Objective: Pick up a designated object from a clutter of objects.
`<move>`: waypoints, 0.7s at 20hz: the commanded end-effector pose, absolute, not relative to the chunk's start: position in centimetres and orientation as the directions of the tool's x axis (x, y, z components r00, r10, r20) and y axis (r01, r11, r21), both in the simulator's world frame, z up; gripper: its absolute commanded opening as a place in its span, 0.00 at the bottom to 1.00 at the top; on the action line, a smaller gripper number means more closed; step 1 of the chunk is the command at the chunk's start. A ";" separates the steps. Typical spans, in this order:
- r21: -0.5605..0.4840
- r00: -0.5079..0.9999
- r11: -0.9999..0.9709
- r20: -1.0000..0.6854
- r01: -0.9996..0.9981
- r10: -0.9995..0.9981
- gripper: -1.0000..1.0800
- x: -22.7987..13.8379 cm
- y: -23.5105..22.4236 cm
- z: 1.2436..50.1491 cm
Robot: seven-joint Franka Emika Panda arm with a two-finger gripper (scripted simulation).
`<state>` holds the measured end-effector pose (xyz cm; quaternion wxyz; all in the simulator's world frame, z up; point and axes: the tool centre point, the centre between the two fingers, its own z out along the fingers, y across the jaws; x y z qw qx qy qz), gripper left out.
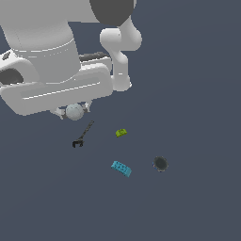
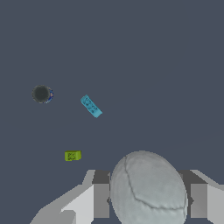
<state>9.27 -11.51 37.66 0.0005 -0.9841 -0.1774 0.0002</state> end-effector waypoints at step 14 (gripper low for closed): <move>0.000 0.937 -0.937 0.000 0.349 0.349 0.00 12.9 -16.0 42.5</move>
